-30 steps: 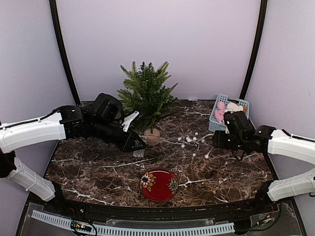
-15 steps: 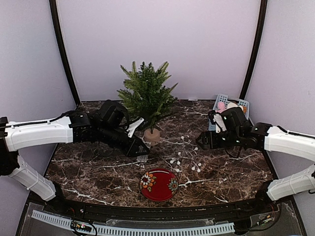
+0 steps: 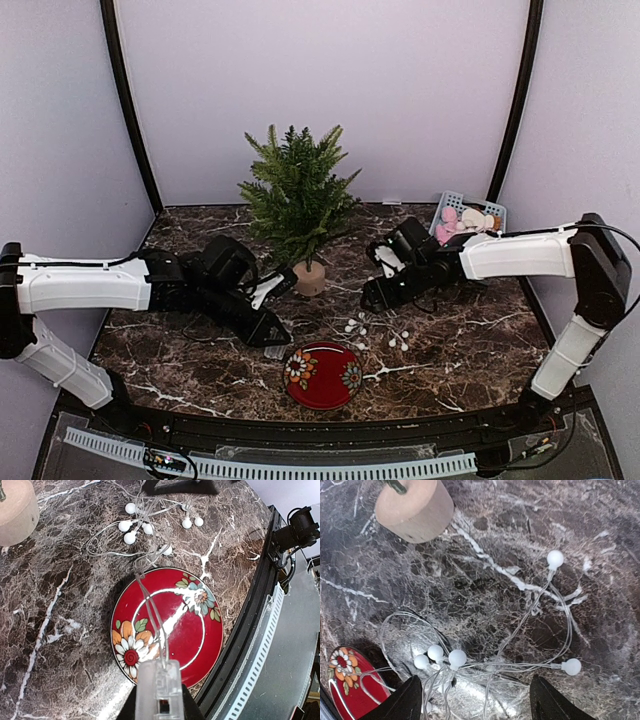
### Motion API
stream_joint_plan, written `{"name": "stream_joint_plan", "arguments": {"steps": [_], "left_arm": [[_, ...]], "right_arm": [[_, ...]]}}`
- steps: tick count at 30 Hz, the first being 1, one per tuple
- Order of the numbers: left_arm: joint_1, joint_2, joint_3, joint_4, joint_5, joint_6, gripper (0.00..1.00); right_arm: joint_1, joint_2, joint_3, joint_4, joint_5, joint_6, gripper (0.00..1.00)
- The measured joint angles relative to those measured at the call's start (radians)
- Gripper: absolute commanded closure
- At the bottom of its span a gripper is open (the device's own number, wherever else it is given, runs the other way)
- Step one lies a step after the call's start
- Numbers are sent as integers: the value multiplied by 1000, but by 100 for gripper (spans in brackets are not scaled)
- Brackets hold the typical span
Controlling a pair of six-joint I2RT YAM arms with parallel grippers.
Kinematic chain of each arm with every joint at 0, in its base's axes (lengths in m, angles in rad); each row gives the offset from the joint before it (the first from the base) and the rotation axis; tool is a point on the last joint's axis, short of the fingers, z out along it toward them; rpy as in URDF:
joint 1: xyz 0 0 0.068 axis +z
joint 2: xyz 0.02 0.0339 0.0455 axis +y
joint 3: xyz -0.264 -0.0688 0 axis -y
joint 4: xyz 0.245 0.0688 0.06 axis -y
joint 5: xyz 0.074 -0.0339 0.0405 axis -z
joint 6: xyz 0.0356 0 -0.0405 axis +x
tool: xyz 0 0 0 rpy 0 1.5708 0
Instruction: Decorate the small christmas tree
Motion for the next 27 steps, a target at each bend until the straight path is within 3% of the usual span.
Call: {"name": "stream_joint_plan", "arguments": {"steps": [11, 17, 23, 27], "left_arm": [[0, -12, -27, 31, -3, -11, 98], [0, -19, -39, 34, -30, -24, 98], [24, -32, -39, 6, -131, -45, 98], [105, -55, -41, -23, -175, -60, 98]], "right_arm": [[42, 225, 91, 23, -40, 5, 49], [55, 240, 83, 73, -34, 36, 99], [52, 154, 55, 105, 58, 104, 100], [4, -42, 43, 35, 152, 142, 100]]}}
